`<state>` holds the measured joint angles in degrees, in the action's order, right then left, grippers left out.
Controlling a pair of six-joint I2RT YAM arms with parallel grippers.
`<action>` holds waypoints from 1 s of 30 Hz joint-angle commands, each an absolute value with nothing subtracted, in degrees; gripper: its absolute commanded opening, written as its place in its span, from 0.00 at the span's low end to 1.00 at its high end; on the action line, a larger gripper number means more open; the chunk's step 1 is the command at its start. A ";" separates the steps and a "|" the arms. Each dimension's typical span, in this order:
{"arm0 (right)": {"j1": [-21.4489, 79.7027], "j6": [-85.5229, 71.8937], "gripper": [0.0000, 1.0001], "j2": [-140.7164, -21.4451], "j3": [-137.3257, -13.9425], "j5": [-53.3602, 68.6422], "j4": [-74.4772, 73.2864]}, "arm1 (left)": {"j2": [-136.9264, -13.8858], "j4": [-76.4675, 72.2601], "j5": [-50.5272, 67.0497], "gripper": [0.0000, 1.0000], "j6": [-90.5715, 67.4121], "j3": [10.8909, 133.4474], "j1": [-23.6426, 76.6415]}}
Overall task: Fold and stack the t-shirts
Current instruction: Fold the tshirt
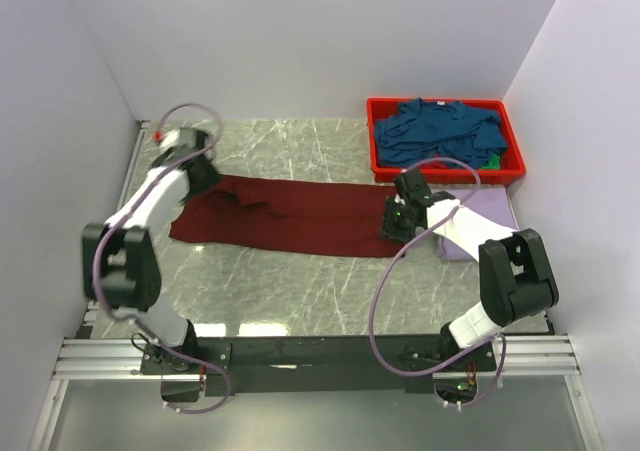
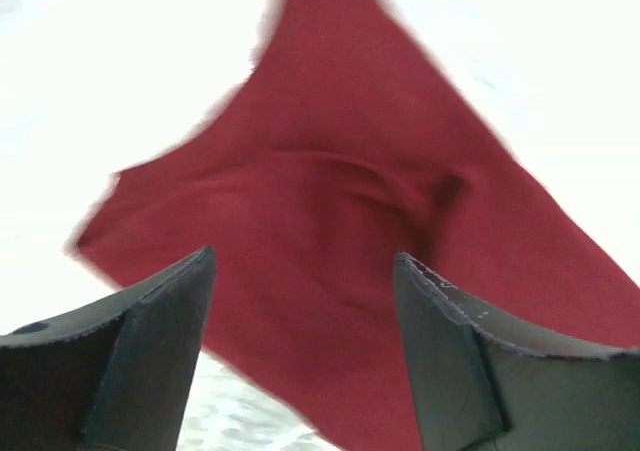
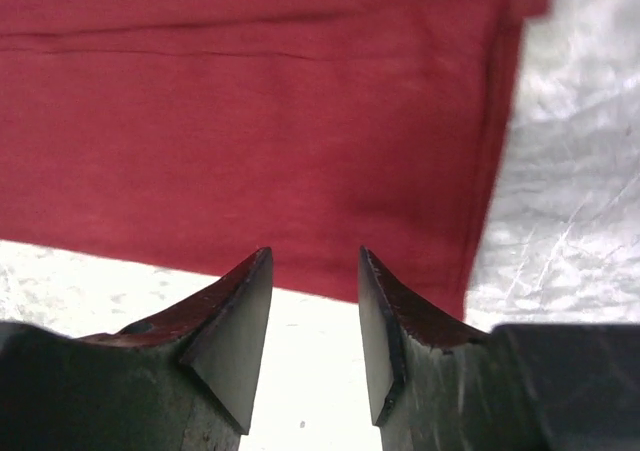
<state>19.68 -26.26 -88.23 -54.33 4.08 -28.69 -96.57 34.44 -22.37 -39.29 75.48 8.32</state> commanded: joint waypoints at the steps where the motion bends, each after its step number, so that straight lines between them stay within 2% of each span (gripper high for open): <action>1: 16.45 -29.61 0.46 -85.08 -50.11 11.24 -22.68 | -87.92 30.95 -17.32 0.76 -42.36 65.79 3.09; 5: 14.86 -31.55 0.45 -84.55 -45.72 15.72 -18.64 | -84.82 27.52 -13.10 0.68 -42.01 58.89 -3.85; 10: 12.48 -33.48 0.45 -84.90 -42.89 18.81 -15.12 | -87.01 26.37 -11.60 0.55 -41.31 57.83 -5.54; 14: 10.81 -34.28 0.45 -85.34 -41.05 18.55 -15.38 | -89.29 25.75 -12.83 0.51 -42.10 56.25 -6.85; 21: 4.85 -34.89 0.44 -86.92 -38.06 14.59 -19.86 | -93.08 27.15 -14.15 0.48 -42.10 52.57 -11.16; 24: 2.82 -35.59 0.42 -85.96 -36.39 15.47 -19.69 | -92.20 28.39 -13.80 0.48 -42.62 50.46 -11.69; 30: 1.41 -34.98 0.42 -81.48 -36.13 8.53 -25.48 | -86.58 32.86 -14.68 0.47 -43.50 45.80 -13.01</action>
<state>3.16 -36.77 -83.68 -38.57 18.02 -18.41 -89.67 27.22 -13.28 -42.70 49.23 -11.77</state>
